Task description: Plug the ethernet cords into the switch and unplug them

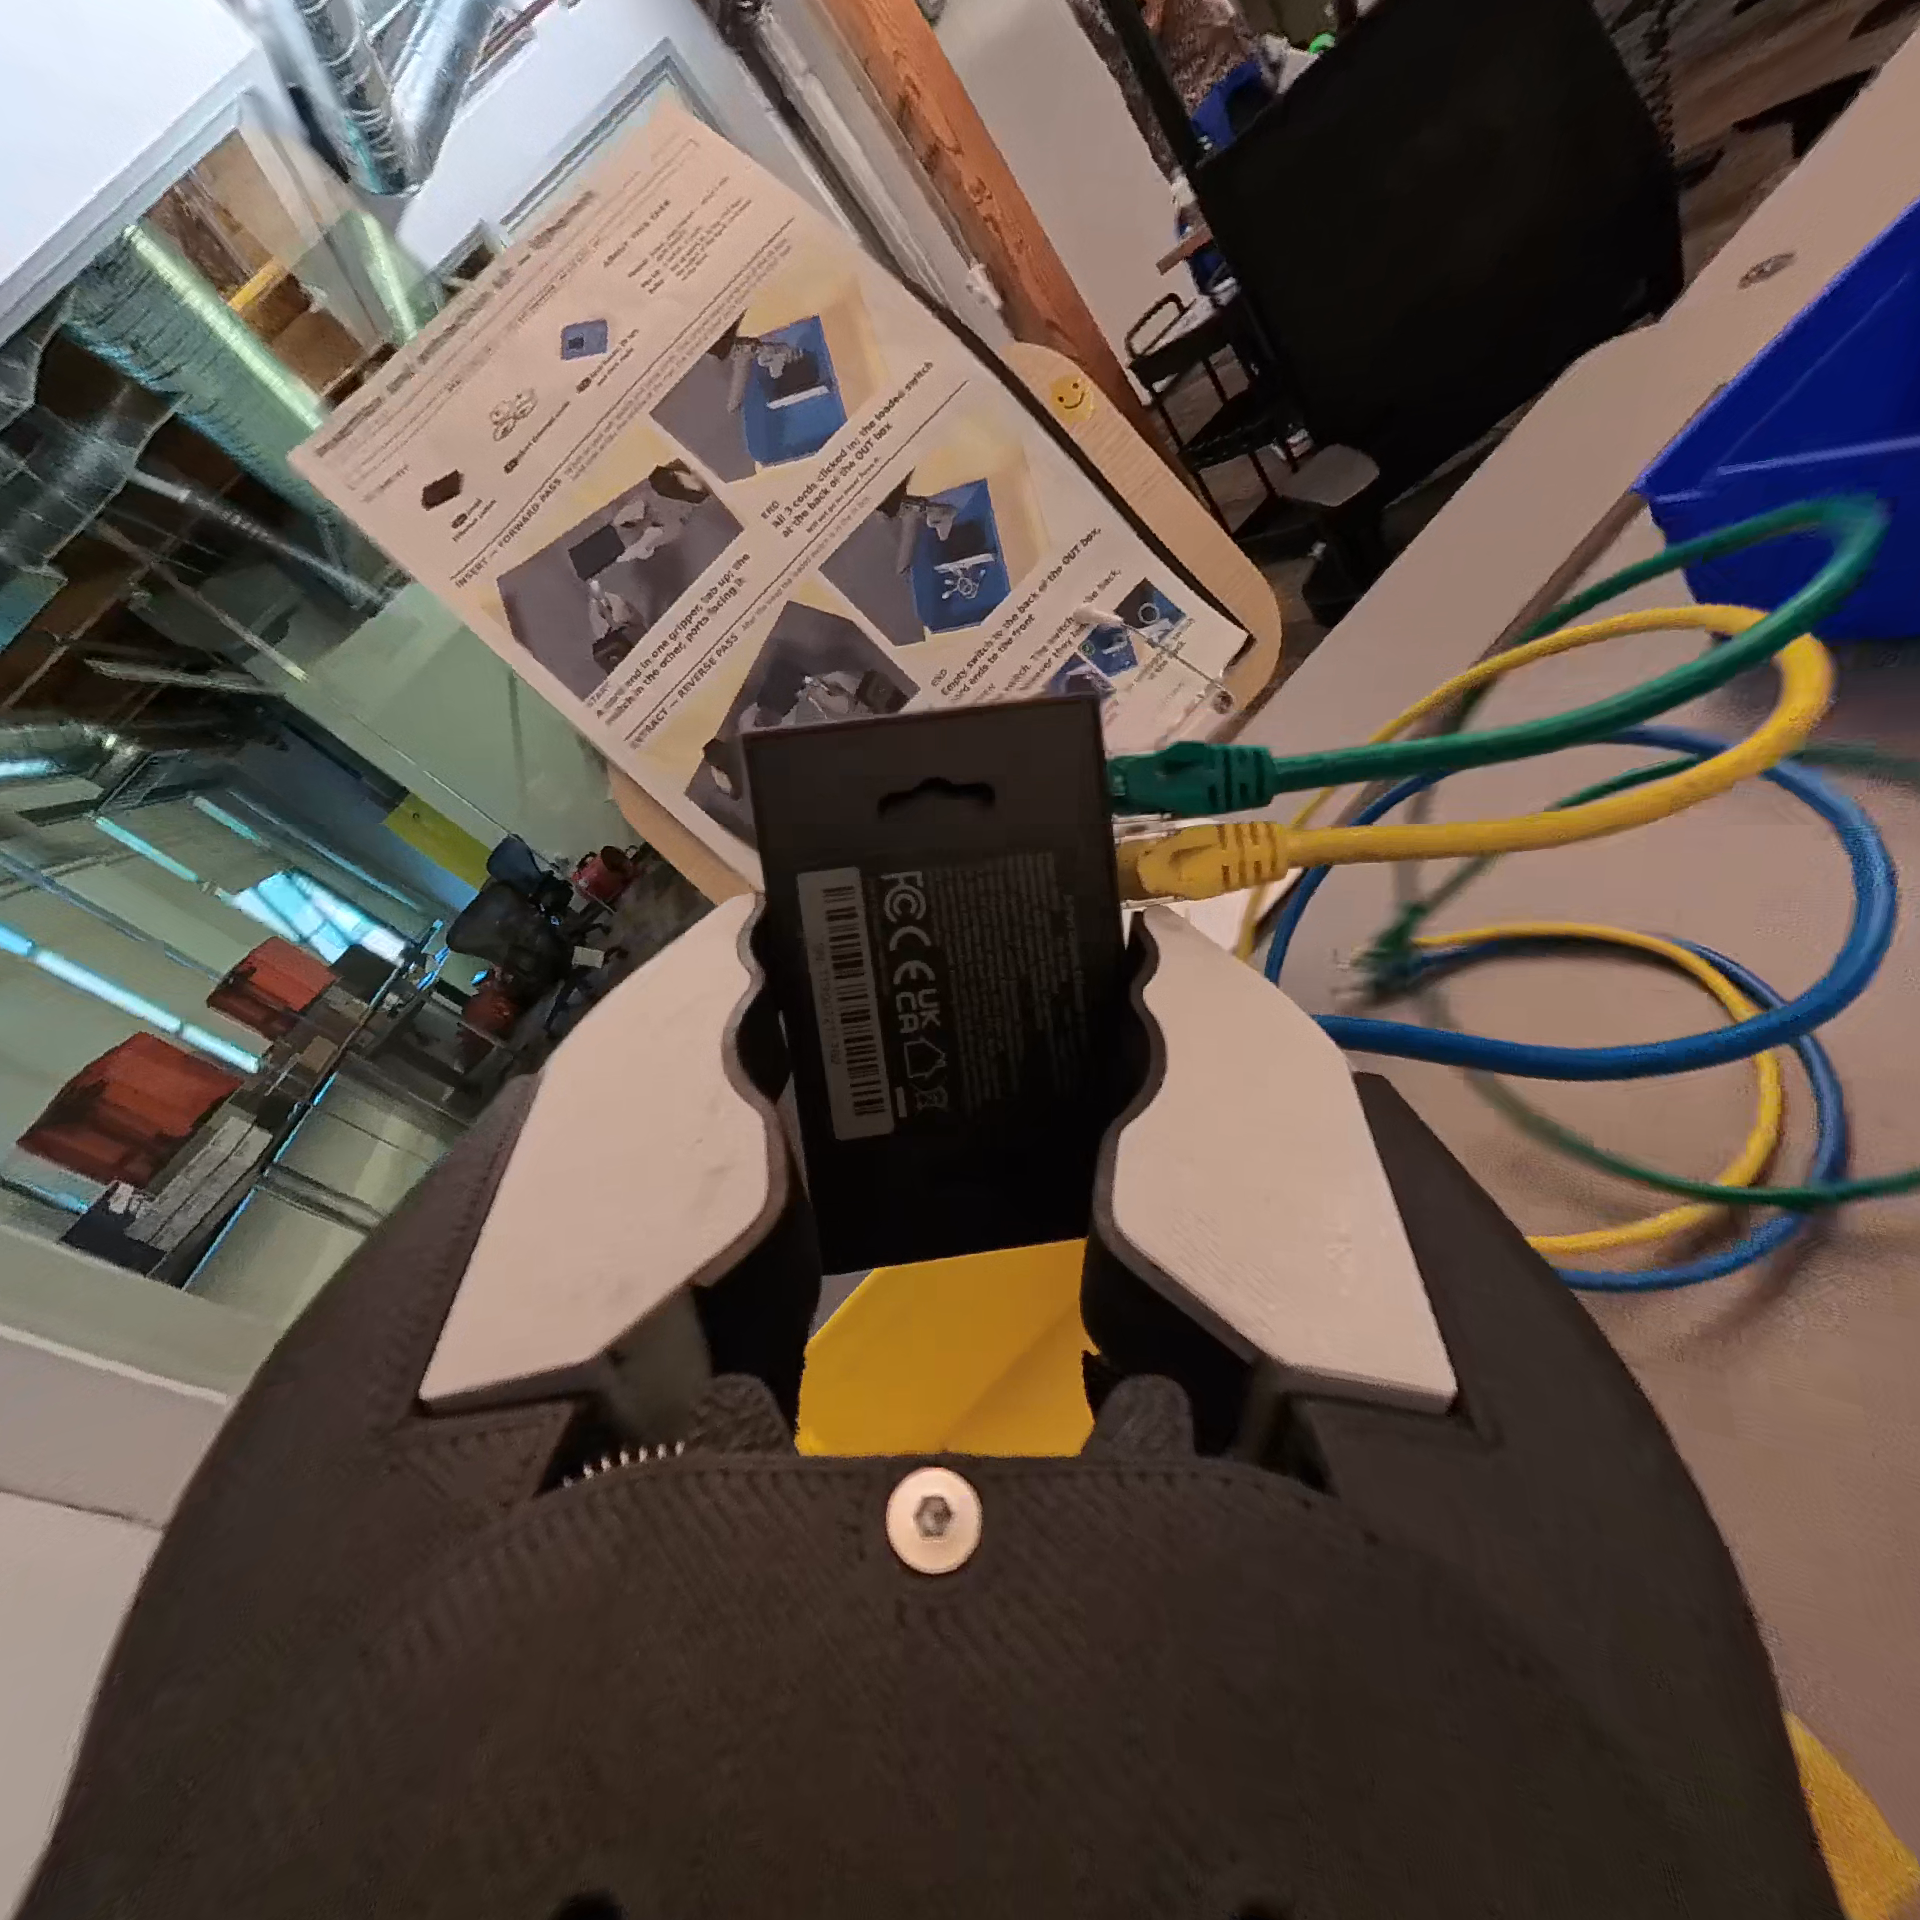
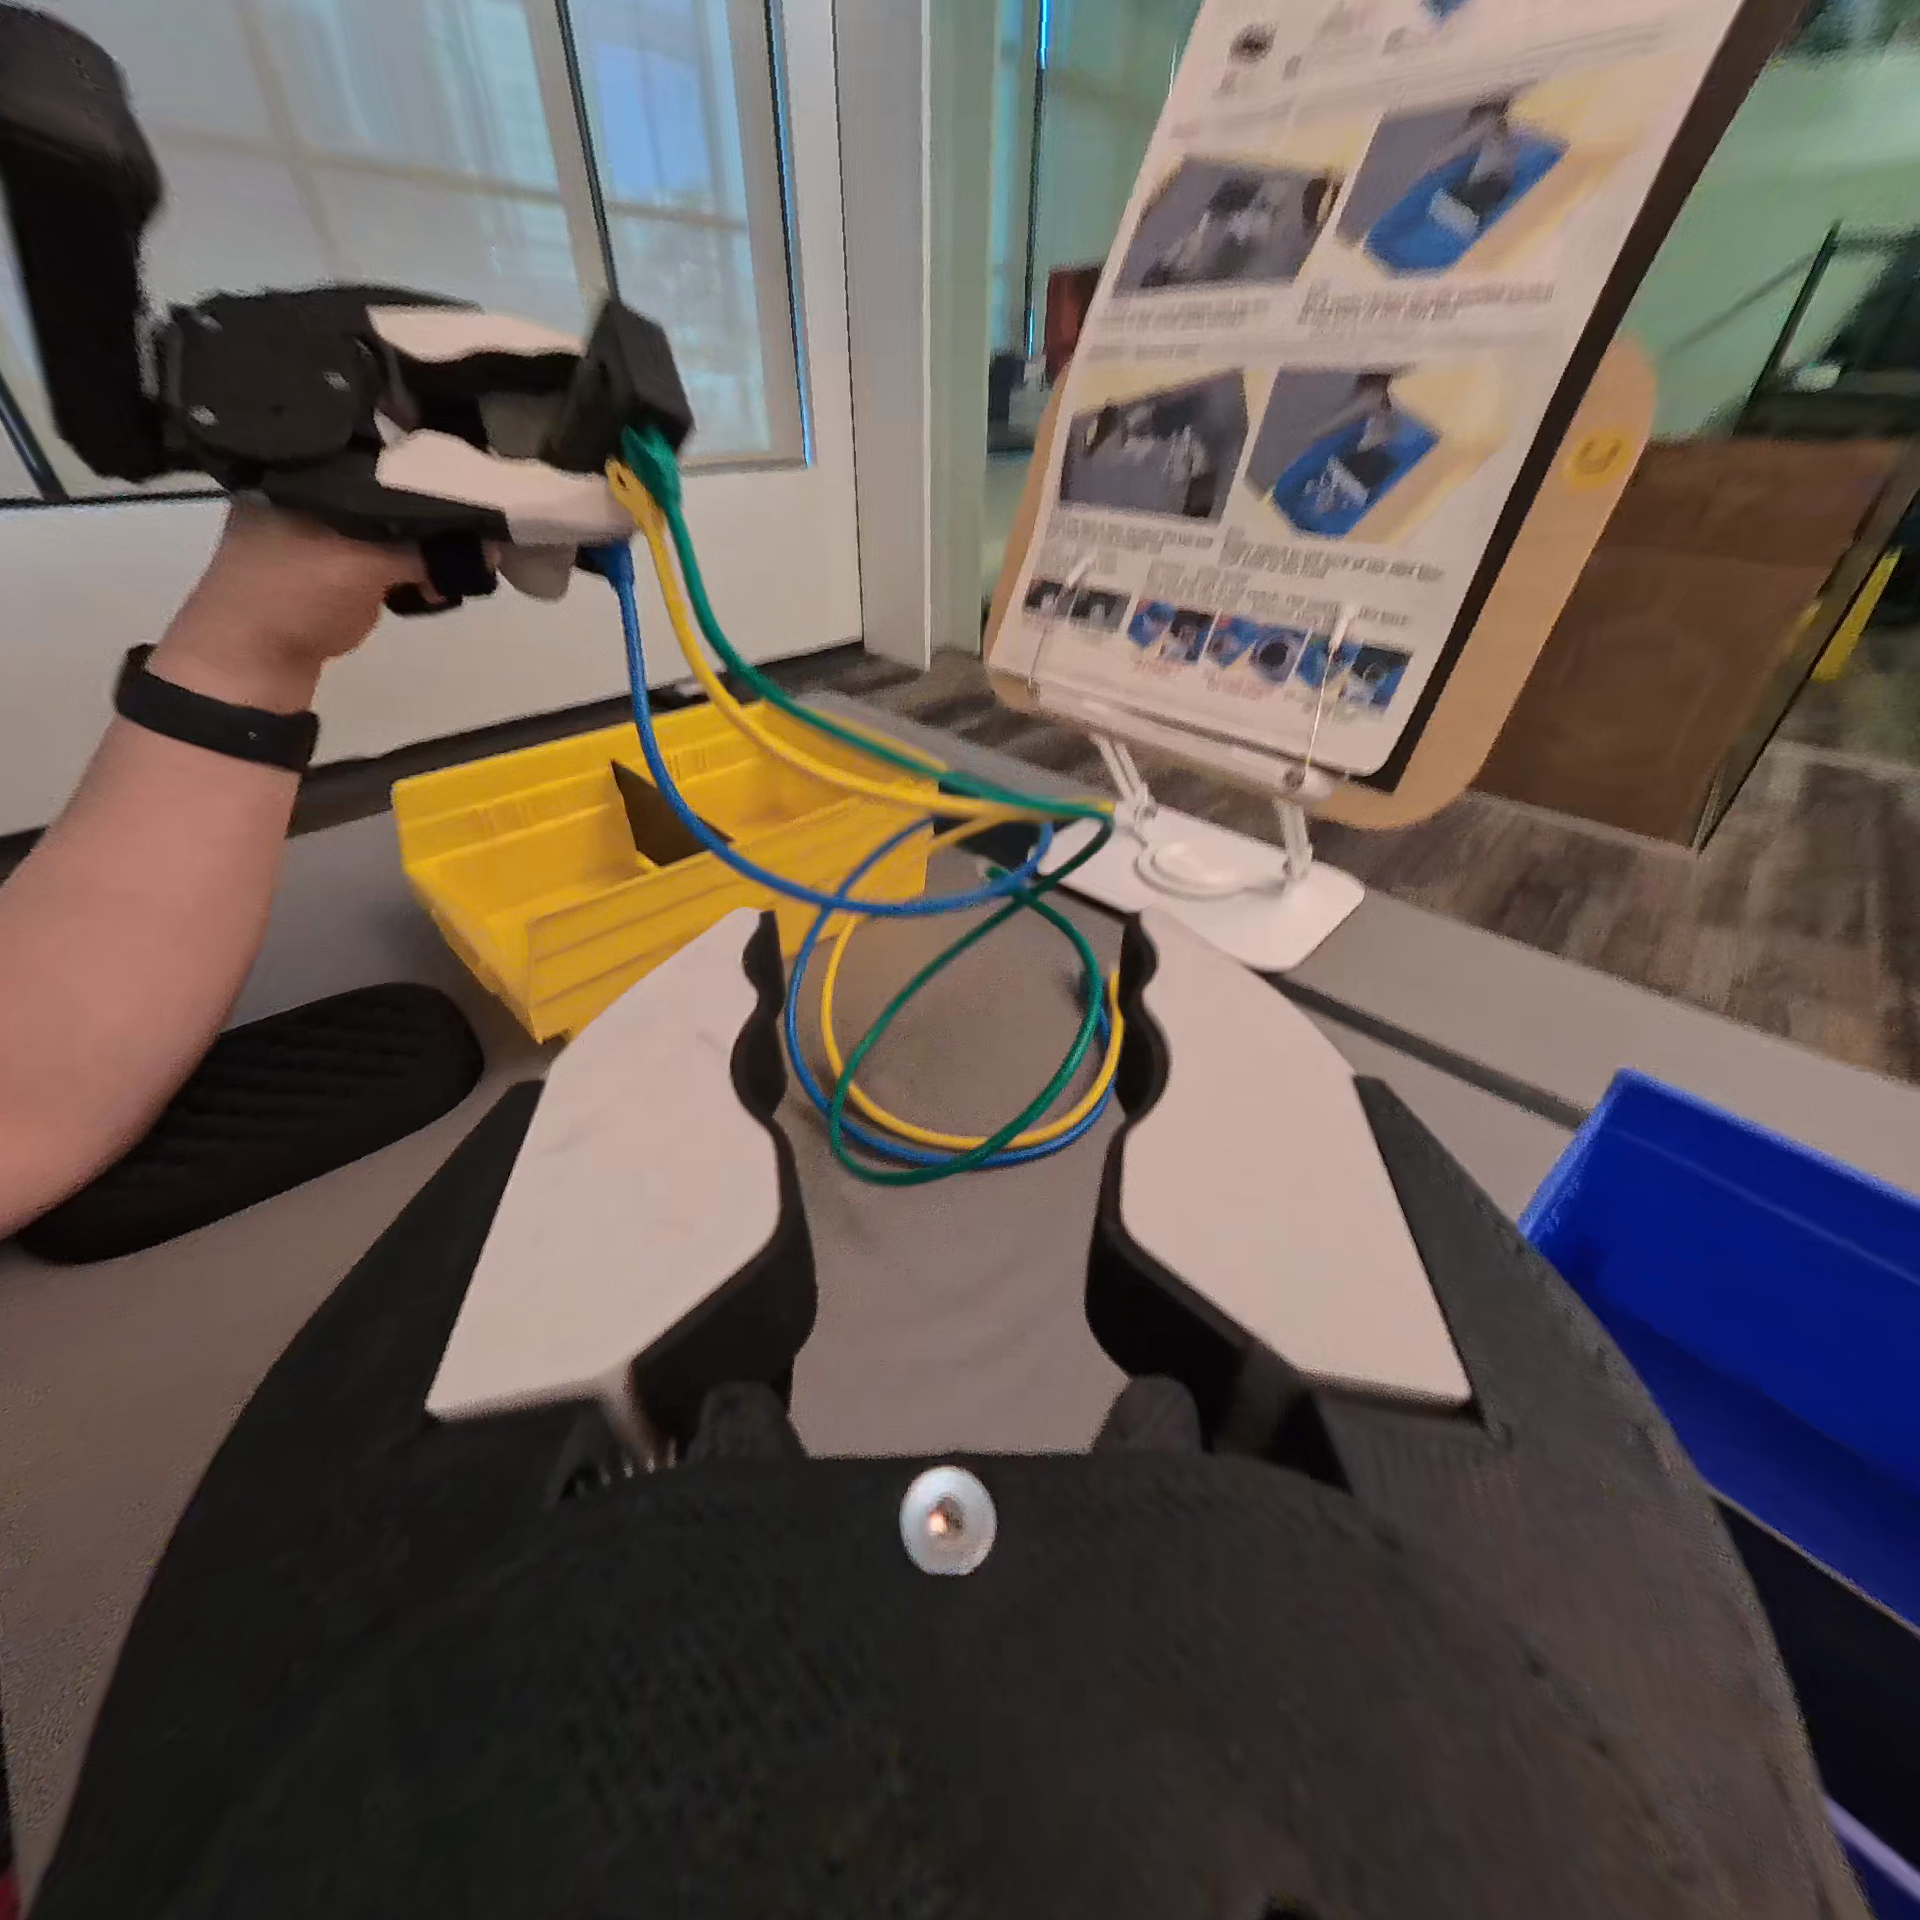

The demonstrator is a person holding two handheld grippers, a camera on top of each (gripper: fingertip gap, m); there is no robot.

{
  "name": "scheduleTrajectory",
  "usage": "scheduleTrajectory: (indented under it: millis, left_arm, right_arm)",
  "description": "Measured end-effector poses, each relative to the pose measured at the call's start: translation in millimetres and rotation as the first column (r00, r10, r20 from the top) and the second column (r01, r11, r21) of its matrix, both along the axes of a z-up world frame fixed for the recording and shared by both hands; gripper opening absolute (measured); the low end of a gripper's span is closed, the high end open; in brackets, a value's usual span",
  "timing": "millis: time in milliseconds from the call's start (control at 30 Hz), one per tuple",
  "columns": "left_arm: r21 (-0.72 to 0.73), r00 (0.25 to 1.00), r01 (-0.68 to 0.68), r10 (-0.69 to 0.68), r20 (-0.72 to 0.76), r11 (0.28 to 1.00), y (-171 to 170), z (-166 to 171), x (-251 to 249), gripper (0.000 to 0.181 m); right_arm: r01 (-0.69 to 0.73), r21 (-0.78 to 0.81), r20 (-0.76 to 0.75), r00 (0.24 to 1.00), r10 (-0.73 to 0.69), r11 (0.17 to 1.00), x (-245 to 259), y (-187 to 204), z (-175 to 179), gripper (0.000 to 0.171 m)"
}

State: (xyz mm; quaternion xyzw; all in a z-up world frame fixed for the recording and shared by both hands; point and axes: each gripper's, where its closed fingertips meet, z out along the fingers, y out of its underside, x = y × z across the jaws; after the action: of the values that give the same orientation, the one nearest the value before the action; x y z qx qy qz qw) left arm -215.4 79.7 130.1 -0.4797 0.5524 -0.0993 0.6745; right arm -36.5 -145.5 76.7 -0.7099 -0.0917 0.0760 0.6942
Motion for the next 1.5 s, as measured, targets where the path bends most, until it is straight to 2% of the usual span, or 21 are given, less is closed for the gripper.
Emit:
scheduleTrajectory:
  millis: [33,133,333,533,667,733,767,800,833,900,1033,1100,1300,1400,1500]
  left_arm:
    - [0.017,0.999,0.023,-0.023,-0.026,1.0,-3.2,-3.5,1.4,0.061]
    - [0.039,0.996,0.041,-0.038,-0.078,0.998,-7.5,-11.2,7.5,0.061]
    - [0.092,0.958,0.212,-0.189,-0.217,0.973,-43.5,-36.0,36.9,0.061]
    - [0.124,0.894,0.362,-0.307,-0.326,0.924,-84.7,-56.7,62.1,0.062]
    - [0.123,0.865,0.419,-0.354,-0.355,0.9,-103.1,-63.7,71.5,0.066]
    - [0.116,0.85,0.456,-0.393,-0.35,0.883,-112.3,-65.0,74.5,0.062]
    - [0.106,0.843,0.469,-0.409,-0.35,0.877,-115.6,-66.1,75.6,0.062]
    - [0.093,0.838,0.474,-0.416,-0.353,0.876,-116.4,-68.1,76.2,0.062]
    - [0.074,0.833,0.481,-0.429,-0.348,0.874,-117.2,-69.2,76.4,0.065]
    - [0.018,0.834,0.484,-0.455,-0.313,0.875,-116.5,-67.1,74.2,0.063]
    - [-0.063,0.865,0.468,-0.471,-0.173,0.882,-103.7,-40.6,56.7,0.066]
    - [-0.071,0.876,0.473,-0.477,-0.068,0.878,-96.5,-20.0,42.3,0.065]
    - [-0.091,0.837,0.513,-0.473,0.274,0.854,-79.7,41.2,-5.3,0.057]
    - [-0.06,0.824,0.489,-0.438,0.36,0.87,-71.1,57.7,-21.1,0.055]
    - [-0.062,0.8,0.504,-0.438,0.41,0.862,-70.0,65.8,-29.0,0.052]
  right_arm:
    - [-0.012,0.044,0.003,1.0,0.012,0.999,-3.2,-5.3,5.3,0.063]
    - [-0.145,0.112,0.001,0.989,0.146,0.983,-32.0,-10.1,20.6,0.062]
    - [-0.392,-0.03,-0.095,0.917,0.388,0.919,-91.2,43.8,33.7,0.062]
    - [-0.52,-0.184,-0.249,0.846,0.473,0.834,-108.7,107.0,28.3,0.064]
    - [-0.519,-0.315,-0.223,0.854,0.47,0.794,-114.8,123.6,5.9,0.064]
    - [-0.537,-0.392,-0.243,0.844,0.479,0.747,-118.8,122.2,-7.0,0.055]
    - [-0.572,-0.401,-0.259,0.82,0.51,0.716,-123.1,117.5,-9.2,0.037]
    - [-0.593,-0.413,-0.297,0.805,0.513,0.691,-124.9,114.2,-10.3,0.029]
    - [-0.599,-0.433,-0.331,0.801,0.499,0.674,-124.2,113.0,-11.6,0.029]
    - [-0.626,-0.424,-0.387,0.778,0.495,0.654,-123.5,111.7,-9.7,0.028]
    - [-0.648,-0.353,-0.437,0.752,0.493,0.675,-115.7,113.8,3.5,0.028]
    - [-0.642,-0.33,-0.443,0.753,0.487,0.692,-108.7,113.5,10.9,0.028]
    - [-0.597,-0.282,-0.449,0.774,0.447,0.751,-80.7,110.8,36.6,0.028]
    - [-0.565,-0.223,-0.421,0.791,0.444,0.795,-65.8,107.3,73.3,0.028]
    - [-0.515,-0.143,-0.383,0.816,0.433,0.845,-45.3,100.6,132.5,0.028]
